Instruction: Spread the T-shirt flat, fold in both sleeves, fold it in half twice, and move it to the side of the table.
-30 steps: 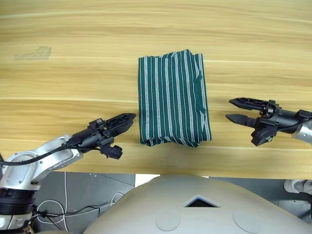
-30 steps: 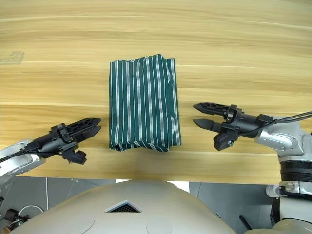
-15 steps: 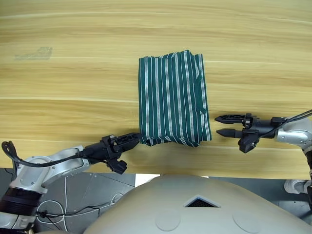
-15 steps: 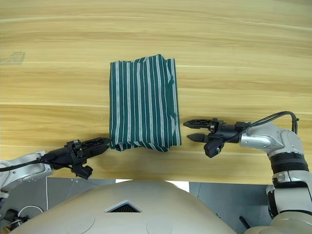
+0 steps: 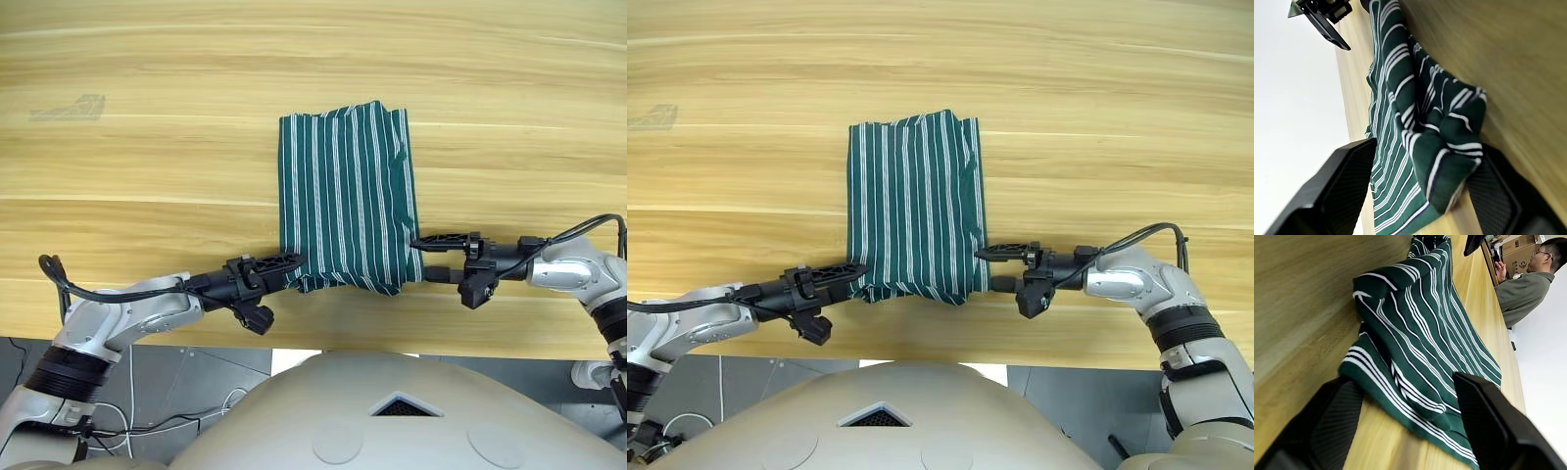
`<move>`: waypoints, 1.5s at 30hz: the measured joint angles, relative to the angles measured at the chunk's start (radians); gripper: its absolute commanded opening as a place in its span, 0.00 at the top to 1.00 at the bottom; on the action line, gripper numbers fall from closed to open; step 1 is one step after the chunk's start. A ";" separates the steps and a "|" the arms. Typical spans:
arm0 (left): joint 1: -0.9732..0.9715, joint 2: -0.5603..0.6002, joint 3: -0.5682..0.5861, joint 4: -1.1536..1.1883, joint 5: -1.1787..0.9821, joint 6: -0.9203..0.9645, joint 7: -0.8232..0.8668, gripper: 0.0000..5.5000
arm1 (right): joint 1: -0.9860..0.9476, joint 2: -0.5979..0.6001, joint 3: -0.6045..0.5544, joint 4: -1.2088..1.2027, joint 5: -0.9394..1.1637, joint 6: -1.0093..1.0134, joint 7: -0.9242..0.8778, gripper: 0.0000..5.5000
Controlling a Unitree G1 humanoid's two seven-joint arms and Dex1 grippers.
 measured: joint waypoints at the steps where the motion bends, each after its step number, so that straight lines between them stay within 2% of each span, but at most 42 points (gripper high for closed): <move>1: -0.005 -0.003 -0.008 0.004 -0.001 0.000 0.000 0.43 | -0.006 0.000 0.009 -0.007 0.006 0.006 0.011 0.41; 3: -0.014 -0.005 -0.019 0.009 -0.002 -0.001 -0.001 0.43 | -0.010 0.002 0.022 -0.020 0.023 0.023 0.026 0.41; 8: -0.028 -0.005 -0.039 0.027 -0.012 0.000 -0.010 0.59 | -0.010 0.003 0.030 -0.024 0.040 0.039 0.034 0.40; 13: -0.037 -0.005 -0.055 0.040 -0.020 0.002 -0.019 0.76 | -0.010 0.004 0.042 -0.024 0.041 0.052 0.043 0.58; 20: -0.061 -0.005 -0.065 0.046 -0.020 0.000 -0.042 0.93 | -0.010 0.013 0.056 -0.020 0.041 0.073 0.059 0.82; 26: -0.071 -0.005 -0.066 0.045 -0.020 0.000 -0.044 0.96 | -0.010 0.019 0.061 -0.012 0.038 0.086 0.076 1.00; 31: -0.072 -0.007 -0.074 0.045 -0.034 0.006 -0.072 0.96 | -0.009 0.024 0.062 -0.007 0.038 0.086 0.076 1.00; 34: -0.064 -0.011 -0.075 0.047 -0.114 0.048 -0.134 0.96 | -0.007 0.028 0.066 -0.007 0.061 0.109 0.090 1.00; 39: -0.037 0.018 -0.028 0.038 -0.355 0.199 -0.334 0.97 | 0.047 0.028 0.089 -0.113 0.309 0.350 0.250 1.00; 40: -0.025 0.034 -0.008 0.024 -0.436 0.251 -0.400 0.97 | 0.078 0.011 0.092 -0.200 0.431 0.494 0.326 1.00; 43: 0.022 0.066 0.024 -0.047 -0.607 0.344 -0.512 0.97 | 0.129 -0.039 0.089 -0.366 0.653 0.754 0.435 1.00; 45: 0.115 0.120 0.088 -0.143 -0.789 0.438 -0.606 0.97 | 0.174 -0.109 0.054 -0.517 0.843 0.959 0.520 1.00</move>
